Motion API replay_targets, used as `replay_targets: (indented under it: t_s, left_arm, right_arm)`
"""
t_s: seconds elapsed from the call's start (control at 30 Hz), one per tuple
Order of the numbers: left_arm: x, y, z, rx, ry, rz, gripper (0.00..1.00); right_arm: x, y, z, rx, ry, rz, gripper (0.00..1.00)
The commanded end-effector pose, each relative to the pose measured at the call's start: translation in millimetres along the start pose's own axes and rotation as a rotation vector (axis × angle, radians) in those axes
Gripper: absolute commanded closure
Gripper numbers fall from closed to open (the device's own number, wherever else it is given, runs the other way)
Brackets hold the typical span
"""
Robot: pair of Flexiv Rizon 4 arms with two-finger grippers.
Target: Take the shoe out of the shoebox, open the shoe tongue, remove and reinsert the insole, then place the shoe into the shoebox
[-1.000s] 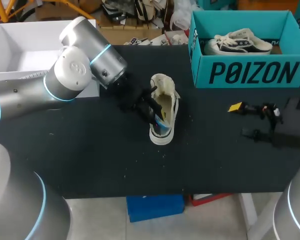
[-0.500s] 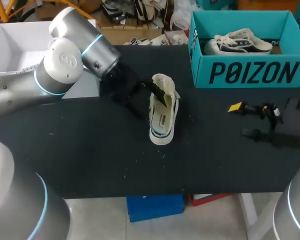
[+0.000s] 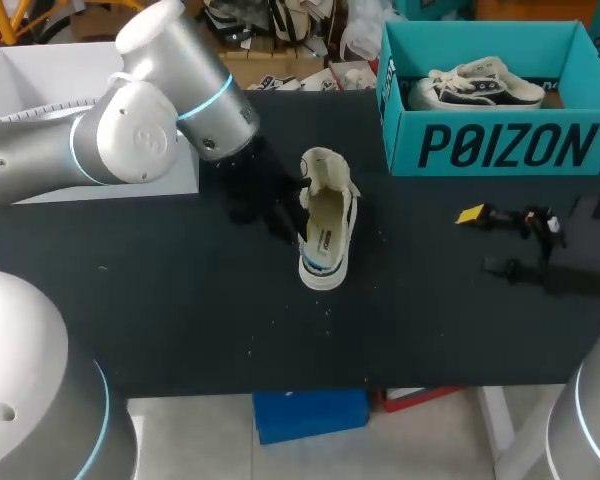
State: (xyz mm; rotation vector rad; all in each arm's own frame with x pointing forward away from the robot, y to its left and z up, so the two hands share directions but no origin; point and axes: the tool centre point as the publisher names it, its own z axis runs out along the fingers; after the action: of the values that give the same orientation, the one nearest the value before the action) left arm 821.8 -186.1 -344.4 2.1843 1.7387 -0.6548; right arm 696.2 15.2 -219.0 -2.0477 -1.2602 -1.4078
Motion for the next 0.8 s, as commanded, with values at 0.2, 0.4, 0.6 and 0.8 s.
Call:
replay_targets:
  t_s: [0.2,0.4,0.6,0.8]
  left_arm:
    - [2.6,-3.7,10.7,-0.005,0.095,-0.018,1.0]
    - [8.5,-4.8,20.0,0.009,0.106,-0.032,1.0]
    - [11.7,-1.9,28.4,0.019,0.114,-0.041,1.0]
    - [13.2,2.8,35.0,0.032,0.111,-0.051,1.0]
  right_arm:
    - [0.6,0.7,1.0,0.001,-0.002,0.001,0.0]
    - [0.6,0.7,1.0,0.001,-0.002,0.001,0.0]
    - [0.6,0.7,1.0,0.001,-0.002,0.001,0.0]
    - [0.6,0.7,1.0,0.001,-0.002,0.001,0.0]
